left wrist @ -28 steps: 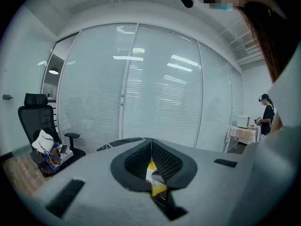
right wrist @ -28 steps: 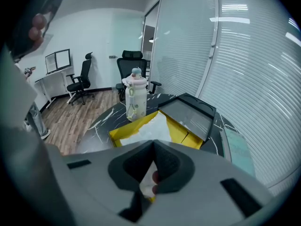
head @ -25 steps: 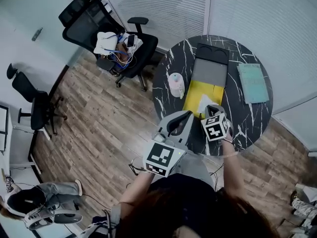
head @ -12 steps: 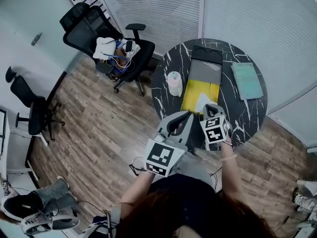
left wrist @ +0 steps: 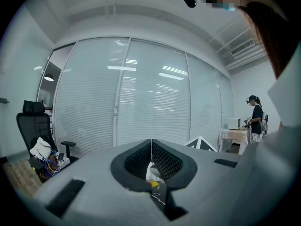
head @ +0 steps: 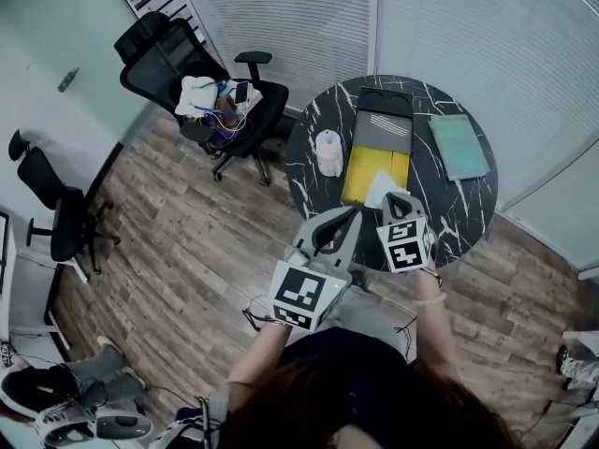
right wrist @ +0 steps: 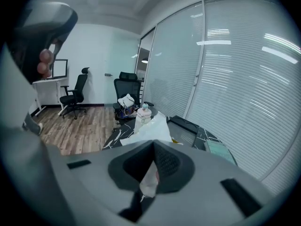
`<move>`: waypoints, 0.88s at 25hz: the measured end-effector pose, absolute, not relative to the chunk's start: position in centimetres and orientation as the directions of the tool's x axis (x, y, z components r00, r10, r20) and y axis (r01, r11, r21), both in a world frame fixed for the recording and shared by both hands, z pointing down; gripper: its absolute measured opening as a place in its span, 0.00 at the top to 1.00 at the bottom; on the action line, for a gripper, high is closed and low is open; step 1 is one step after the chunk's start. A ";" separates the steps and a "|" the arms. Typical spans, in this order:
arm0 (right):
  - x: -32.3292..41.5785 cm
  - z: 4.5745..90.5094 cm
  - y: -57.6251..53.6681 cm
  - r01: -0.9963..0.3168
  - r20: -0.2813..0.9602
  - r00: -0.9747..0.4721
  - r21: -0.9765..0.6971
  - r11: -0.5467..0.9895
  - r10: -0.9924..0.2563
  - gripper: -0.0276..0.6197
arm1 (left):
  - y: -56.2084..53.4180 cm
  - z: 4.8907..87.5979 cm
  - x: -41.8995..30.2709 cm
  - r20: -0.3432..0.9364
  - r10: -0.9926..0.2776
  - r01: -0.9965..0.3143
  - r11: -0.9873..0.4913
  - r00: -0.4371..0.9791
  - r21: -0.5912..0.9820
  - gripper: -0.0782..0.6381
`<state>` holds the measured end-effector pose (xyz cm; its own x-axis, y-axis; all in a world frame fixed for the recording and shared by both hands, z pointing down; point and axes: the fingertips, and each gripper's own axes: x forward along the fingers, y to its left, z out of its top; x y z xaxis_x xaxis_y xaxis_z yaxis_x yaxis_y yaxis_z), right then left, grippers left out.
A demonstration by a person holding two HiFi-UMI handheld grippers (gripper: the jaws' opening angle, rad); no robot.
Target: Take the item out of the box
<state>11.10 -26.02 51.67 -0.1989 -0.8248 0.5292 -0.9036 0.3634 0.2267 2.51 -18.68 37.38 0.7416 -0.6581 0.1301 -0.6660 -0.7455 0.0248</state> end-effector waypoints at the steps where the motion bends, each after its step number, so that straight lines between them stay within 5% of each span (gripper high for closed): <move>1: 11.0 51.3 -25.7 -0.904 0.523 -0.196 0.231 0.359 -0.830 0.92 | -18.4 37.3 2.3 0.127 -0.658 -0.665 -0.746 0.742 0.023 0.85; 22: 8.5 45.3 -17.7 -0.919 0.388 -0.170 0.270 0.288 -0.906 0.92 | -11.7 35.1 -1.2 0.051 -0.662 -0.662 -0.749 0.748 -0.004 0.85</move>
